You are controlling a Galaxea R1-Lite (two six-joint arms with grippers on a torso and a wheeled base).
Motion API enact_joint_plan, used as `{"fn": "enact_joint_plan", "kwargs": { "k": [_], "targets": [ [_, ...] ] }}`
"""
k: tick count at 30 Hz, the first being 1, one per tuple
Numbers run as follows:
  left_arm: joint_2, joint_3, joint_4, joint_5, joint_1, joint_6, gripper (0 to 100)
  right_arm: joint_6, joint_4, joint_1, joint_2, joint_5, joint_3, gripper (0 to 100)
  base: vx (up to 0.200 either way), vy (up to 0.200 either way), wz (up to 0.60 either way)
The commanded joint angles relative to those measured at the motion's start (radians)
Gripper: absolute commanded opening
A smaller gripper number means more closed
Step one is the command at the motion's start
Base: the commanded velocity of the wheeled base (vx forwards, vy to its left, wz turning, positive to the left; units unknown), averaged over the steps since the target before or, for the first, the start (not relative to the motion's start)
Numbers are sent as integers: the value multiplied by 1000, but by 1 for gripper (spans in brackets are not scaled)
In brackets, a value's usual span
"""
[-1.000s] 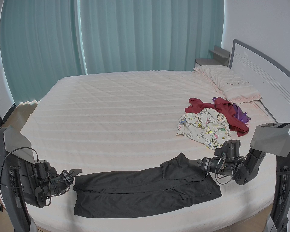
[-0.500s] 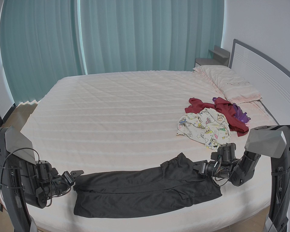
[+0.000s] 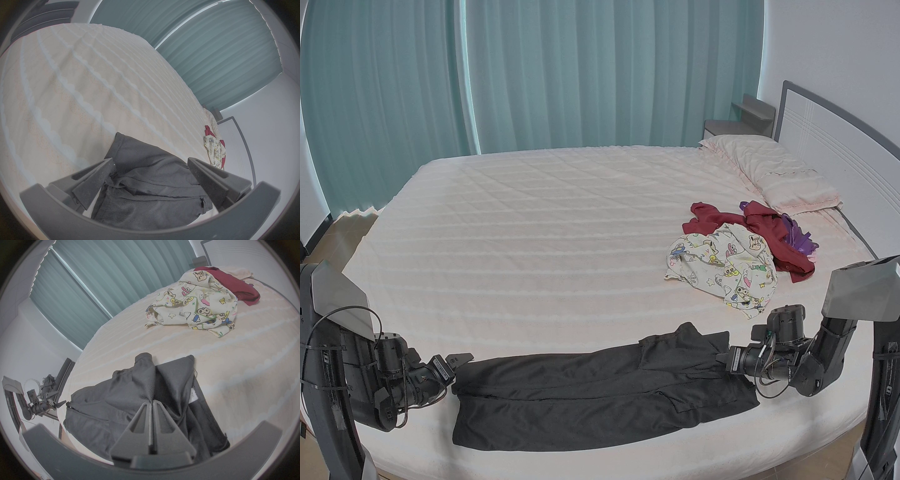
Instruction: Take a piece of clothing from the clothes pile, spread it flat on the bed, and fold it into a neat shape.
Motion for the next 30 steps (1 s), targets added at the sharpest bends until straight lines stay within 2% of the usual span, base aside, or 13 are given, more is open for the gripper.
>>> {"fn": "enact_joint_plan", "kwargs": {
  "k": [1, 9, 10, 16, 20, 23, 30],
  "targets": [
    [3, 2, -18, 1, 1, 0, 100, -23, -53, -4, -17, 1, 86, 0, 0, 0, 0],
    [4, 2, -18, 1, 1, 0, 100, -34, -84, -1, -14, -1, 150, 0, 0, 0, 0],
    [4, 2, -18, 1, 1, 0, 100, -40, -84, 0, -12, -1, 156, 100, 0, 0, 0],
    [4, 2, -18, 3, 1, 1, 100, -43, -102, -7, -40, 4, 147, 100, 0, 0, 0],
    [4, 2, -18, 3, 1, 1, 100, -34, -99, -14, -47, 4, 80, 100, 0, 0, 0],
    [7, 2, -18, 3, 1, 19, 100, 3, -69, -3, -15, -2, -2, 100, 0, 0, 0],
    [18, 11, -18, 3, 1, 53, 100, 23, 42, 28, 92, -4, -173, 100, 0, 0, 0]
  ]
}}
